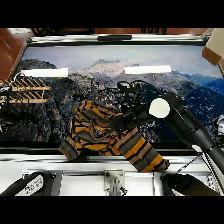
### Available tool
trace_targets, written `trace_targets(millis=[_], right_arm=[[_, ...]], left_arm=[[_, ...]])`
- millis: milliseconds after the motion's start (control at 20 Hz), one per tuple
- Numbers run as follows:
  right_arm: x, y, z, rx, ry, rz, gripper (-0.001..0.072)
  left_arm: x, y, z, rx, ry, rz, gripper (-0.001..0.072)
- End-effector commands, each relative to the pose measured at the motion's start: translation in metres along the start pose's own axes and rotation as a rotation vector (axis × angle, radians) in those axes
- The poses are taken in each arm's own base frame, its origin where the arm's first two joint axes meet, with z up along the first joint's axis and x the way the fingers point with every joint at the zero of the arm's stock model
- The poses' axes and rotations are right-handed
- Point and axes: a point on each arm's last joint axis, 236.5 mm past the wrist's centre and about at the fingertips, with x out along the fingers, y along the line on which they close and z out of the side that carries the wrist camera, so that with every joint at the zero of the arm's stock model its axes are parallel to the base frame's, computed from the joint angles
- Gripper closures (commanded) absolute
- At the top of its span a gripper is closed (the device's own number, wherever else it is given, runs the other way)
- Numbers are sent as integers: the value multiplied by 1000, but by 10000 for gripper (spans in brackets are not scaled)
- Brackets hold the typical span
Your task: Fold the shirts.
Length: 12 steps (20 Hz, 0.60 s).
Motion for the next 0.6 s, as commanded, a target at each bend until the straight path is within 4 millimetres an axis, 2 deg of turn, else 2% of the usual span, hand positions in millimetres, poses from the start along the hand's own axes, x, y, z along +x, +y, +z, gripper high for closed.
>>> trace_targets(millis=[0,200,350,550], right_arm=[[0,-5,0,-10,-1,-23,655],[0,-5,5,25,-22,-20,655],[0,-5,5,30,-22,-20,655],[0,-2,2,73,-7,-7,655]], left_arm=[[11,23,5,-58,-48,21,195],[27,36,-9,-67,28,22,149],[40,35,-14,-67,71,13,149],[59,41,-8,-48,74,36,166]])
